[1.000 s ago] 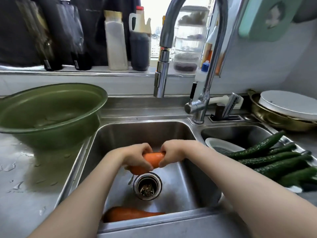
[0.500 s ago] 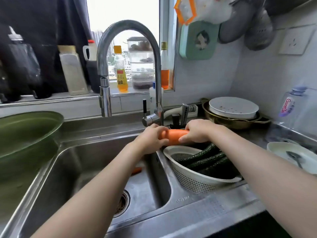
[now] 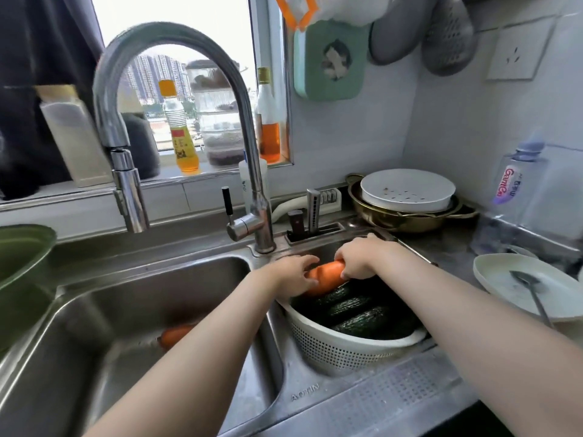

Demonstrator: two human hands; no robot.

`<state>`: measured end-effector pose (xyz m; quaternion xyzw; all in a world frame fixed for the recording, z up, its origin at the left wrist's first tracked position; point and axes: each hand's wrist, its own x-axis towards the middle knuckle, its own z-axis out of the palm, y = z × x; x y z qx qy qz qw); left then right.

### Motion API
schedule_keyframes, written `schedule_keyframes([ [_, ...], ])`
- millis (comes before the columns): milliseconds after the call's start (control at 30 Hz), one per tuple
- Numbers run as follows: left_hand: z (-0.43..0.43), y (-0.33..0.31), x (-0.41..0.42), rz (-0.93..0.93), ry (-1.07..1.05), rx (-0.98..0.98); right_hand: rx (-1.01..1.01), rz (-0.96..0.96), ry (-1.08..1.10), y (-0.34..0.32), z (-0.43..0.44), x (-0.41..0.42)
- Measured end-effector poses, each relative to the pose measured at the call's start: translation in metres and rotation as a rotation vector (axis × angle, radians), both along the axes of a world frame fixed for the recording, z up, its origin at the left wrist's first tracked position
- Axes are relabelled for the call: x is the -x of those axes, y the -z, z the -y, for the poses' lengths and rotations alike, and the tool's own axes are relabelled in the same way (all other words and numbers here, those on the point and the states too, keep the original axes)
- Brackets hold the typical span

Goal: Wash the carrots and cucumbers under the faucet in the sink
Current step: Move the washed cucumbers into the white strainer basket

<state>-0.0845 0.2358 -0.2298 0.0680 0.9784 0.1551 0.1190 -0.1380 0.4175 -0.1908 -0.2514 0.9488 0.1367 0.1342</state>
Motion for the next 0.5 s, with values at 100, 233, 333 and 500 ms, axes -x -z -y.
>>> schedule_keyframes([
  [100, -0.006, 0.011, 0.008, 0.016, 0.009, 0.001, 0.024, 0.012, -0.003, 0.008, 0.006, 0.001],
  [233, -0.008, 0.022, 0.012, 0.064, -0.008, 0.000, 0.025, -0.007, -0.013, 0.020, 0.007, 0.001],
  [333, -0.007, 0.023, 0.010, 0.061, -0.014, -0.020, 0.061, -0.016, 0.002, 0.021, 0.009, -0.004],
  [500, 0.002, 0.013, 0.003, -0.027, 0.013, -0.008, 0.176, -0.018, 0.005, 0.016, 0.038, -0.014],
])
